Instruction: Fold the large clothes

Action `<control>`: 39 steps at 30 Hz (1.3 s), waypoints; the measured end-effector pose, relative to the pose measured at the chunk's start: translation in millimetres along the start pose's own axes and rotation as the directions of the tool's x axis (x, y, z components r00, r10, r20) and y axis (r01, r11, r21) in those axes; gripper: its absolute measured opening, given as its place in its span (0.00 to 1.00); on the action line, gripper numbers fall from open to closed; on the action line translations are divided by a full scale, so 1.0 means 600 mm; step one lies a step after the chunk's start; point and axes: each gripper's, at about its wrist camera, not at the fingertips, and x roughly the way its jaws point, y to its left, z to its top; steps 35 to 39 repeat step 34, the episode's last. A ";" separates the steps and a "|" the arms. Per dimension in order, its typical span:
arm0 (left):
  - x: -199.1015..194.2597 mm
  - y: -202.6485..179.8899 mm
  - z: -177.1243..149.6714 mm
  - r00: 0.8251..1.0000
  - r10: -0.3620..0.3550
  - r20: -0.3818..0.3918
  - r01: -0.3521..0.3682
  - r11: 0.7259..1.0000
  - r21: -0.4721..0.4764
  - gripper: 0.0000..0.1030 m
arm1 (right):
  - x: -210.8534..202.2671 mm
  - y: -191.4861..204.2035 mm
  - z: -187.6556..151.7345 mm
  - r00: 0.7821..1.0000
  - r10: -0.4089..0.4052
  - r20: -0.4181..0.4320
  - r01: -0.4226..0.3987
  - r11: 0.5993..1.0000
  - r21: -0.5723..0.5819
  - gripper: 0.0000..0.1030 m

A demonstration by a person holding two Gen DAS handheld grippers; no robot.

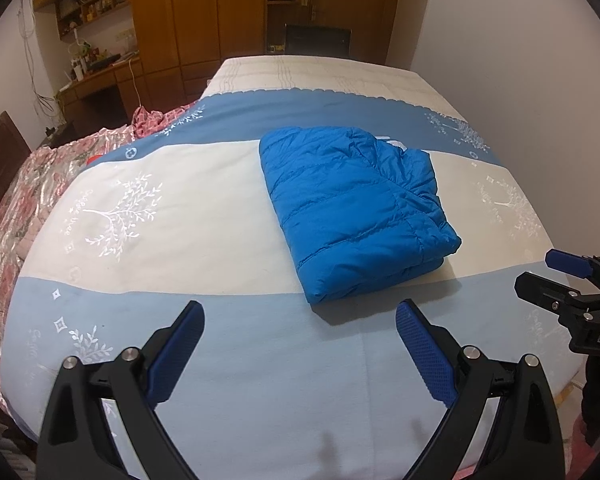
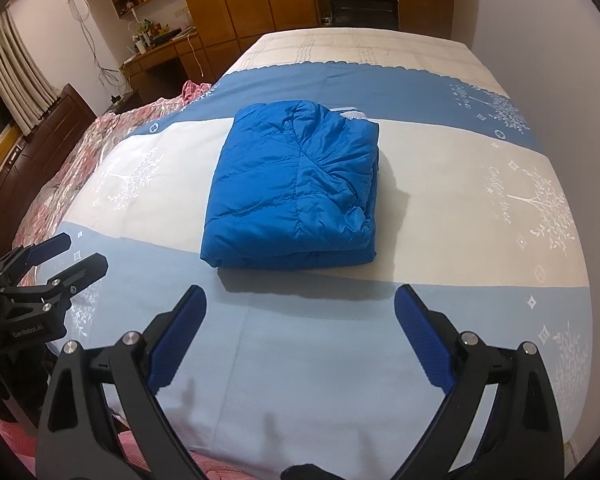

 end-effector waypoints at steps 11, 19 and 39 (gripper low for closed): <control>0.005 0.005 0.000 1.000 -0.009 -0.008 0.009 1.000 0.002 0.94 | 0.005 -0.002 0.002 1.000 0.000 -0.006 0.000 1.000 -0.006 0.92; 0.005 0.004 0.000 1.000 -0.014 -0.007 0.014 1.000 0.012 0.94 | 0.010 -0.007 0.004 1.000 0.000 -0.009 0.000 1.000 -0.006 0.92; 0.004 0.002 0.000 1.000 -0.013 -0.013 0.013 1.000 0.020 0.94 | 0.009 -0.008 0.005 1.000 0.001 -0.008 -0.001 1.000 -0.005 0.92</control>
